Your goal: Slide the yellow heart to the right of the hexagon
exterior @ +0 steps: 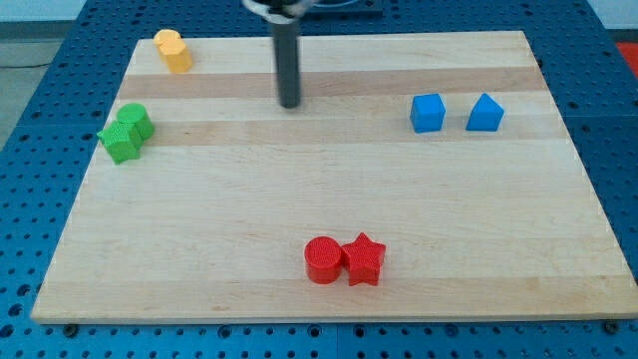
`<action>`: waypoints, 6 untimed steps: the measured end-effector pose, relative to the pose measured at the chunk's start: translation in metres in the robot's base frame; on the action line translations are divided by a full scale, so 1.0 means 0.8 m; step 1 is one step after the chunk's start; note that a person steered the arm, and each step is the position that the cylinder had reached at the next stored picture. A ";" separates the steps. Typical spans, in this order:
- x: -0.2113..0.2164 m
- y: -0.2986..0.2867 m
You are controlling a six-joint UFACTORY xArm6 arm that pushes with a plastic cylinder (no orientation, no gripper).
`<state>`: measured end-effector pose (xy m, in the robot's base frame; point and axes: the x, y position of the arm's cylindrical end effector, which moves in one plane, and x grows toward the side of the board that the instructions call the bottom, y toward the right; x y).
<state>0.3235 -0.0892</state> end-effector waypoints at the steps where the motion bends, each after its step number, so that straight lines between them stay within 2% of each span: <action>1: -0.010 -0.106; 2: -0.029 -0.208; 3: -0.052 -0.269; 4: -0.076 -0.269; 5: -0.143 -0.269; 6: -0.165 -0.265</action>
<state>0.1913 -0.3012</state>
